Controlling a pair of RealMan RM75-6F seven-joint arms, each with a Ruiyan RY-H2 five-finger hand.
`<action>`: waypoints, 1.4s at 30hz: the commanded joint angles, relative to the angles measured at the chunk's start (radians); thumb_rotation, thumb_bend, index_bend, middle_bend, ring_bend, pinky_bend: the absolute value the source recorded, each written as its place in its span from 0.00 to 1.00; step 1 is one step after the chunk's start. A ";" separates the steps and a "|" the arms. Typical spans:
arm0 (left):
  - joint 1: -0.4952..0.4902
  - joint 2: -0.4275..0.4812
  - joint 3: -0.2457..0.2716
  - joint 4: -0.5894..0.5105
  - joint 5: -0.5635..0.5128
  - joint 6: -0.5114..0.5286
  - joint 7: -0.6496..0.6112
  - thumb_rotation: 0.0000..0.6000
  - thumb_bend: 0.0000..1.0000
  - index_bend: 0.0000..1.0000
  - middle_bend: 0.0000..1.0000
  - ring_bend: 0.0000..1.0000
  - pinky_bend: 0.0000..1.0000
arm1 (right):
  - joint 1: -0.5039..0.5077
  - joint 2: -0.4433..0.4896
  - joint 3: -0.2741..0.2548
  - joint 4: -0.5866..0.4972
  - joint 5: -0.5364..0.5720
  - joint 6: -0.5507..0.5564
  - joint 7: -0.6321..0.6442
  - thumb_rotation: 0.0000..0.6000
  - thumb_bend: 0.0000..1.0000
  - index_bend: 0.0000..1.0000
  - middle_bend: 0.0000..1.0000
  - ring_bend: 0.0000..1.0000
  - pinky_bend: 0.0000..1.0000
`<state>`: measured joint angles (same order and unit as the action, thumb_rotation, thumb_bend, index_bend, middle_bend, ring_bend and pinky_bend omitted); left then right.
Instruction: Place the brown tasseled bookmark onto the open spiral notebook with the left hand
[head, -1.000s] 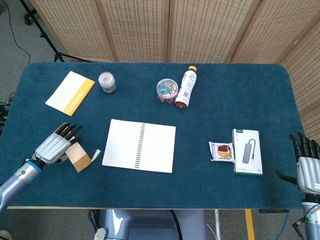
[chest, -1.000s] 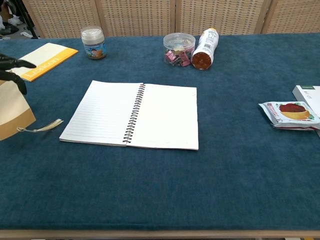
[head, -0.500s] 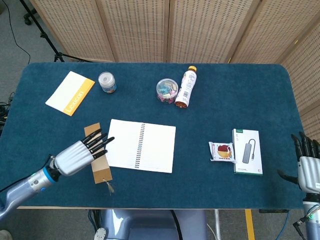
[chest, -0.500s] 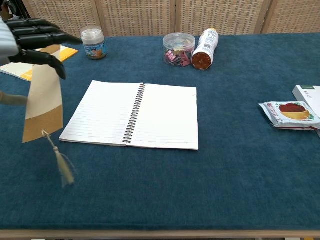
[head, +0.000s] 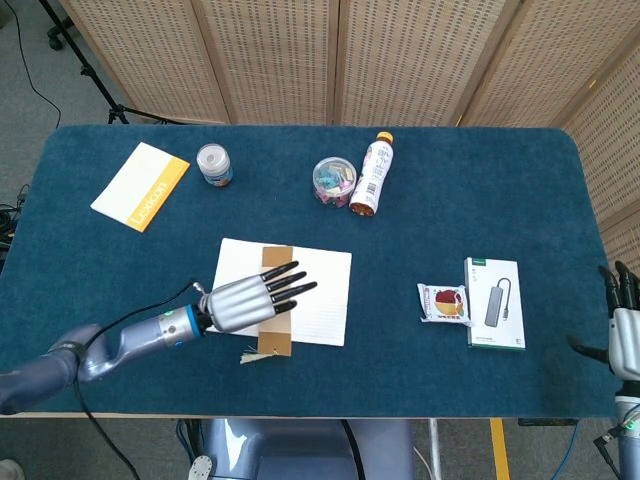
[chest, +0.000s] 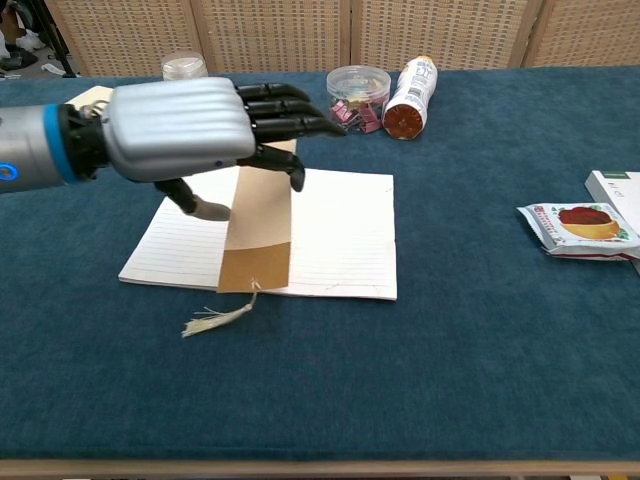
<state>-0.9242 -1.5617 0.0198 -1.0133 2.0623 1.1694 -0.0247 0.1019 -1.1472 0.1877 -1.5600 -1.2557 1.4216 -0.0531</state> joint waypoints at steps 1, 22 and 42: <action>-0.055 -0.059 0.009 0.073 0.010 -0.027 -0.031 1.00 0.36 0.53 0.00 0.00 0.00 | 0.001 0.001 0.004 0.004 0.008 -0.004 0.003 1.00 0.00 0.00 0.00 0.00 0.00; -0.165 -0.237 0.069 0.335 -0.071 -0.083 -0.115 1.00 0.35 0.53 0.00 0.00 0.00 | 0.004 0.014 0.022 0.011 0.058 -0.030 0.015 1.00 0.00 0.00 0.00 0.00 0.00; -0.185 -0.265 0.119 0.388 -0.120 -0.077 -0.110 1.00 0.33 0.40 0.00 0.00 0.00 | 0.003 0.019 0.023 0.008 0.064 -0.030 0.015 1.00 0.00 0.00 0.00 0.00 0.00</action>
<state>-1.1079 -1.8271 0.1373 -0.6254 1.9446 1.0939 -0.1366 0.1046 -1.1285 0.2103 -1.5523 -1.1919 1.3917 -0.0380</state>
